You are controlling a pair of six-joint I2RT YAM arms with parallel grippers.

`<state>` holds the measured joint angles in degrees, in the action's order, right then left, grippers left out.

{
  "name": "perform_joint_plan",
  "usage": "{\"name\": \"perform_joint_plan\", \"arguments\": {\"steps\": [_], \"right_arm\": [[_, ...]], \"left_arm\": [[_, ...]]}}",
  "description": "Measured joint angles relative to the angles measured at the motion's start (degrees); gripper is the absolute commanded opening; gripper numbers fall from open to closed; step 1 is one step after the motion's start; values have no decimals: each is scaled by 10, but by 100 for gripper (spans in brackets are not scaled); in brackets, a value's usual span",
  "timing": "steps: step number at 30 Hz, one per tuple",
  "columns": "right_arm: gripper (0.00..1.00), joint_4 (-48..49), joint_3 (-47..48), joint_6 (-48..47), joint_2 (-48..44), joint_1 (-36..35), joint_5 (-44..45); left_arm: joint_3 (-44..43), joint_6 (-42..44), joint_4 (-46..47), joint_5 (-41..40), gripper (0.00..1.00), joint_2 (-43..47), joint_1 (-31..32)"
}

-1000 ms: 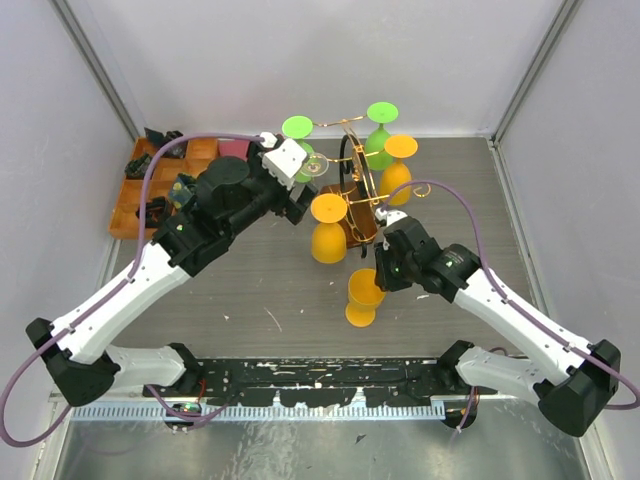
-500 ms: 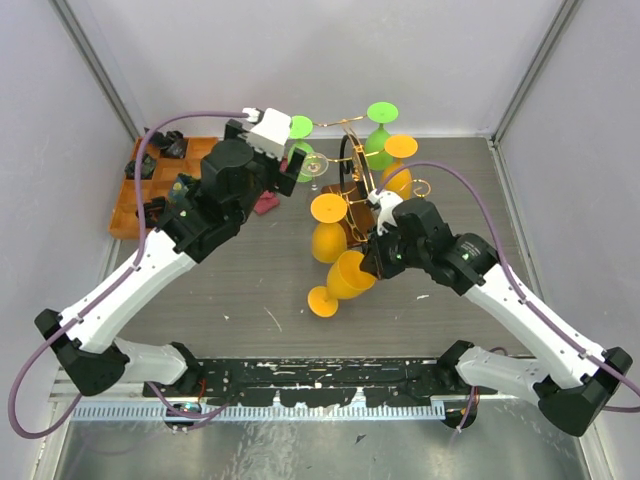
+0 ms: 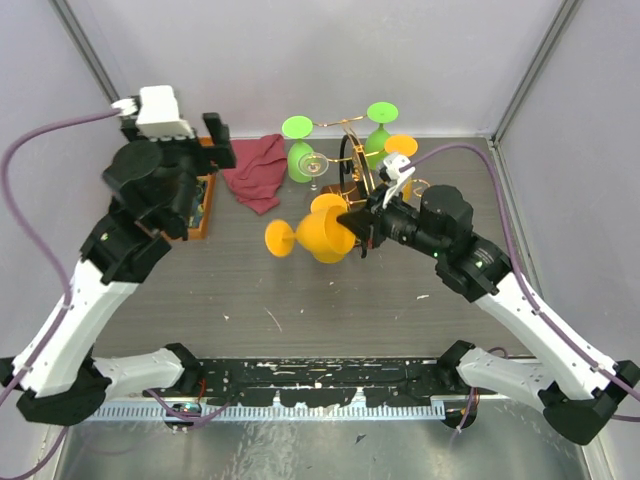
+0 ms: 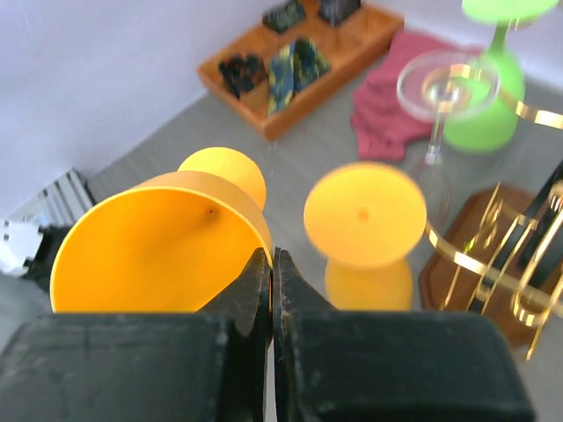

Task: Place the wine glass upside down on the wine glass rack

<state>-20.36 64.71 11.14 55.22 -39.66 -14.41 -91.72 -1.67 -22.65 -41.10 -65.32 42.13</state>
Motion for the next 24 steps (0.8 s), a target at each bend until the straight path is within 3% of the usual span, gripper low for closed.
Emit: {"name": "perform_joint_plan", "arguments": {"steps": [4,11,24], "right_arm": [[1,99,17,-31,42,0,8],[1,179,130,-104,166,0,47],[1,339,123,-176,215,0,110]], "left_arm": [[-2,-27,1,-14,98,41,0],[5,-73,2,-41,98,76,0],[35,-180,-8,-60,98,123,0]]}}
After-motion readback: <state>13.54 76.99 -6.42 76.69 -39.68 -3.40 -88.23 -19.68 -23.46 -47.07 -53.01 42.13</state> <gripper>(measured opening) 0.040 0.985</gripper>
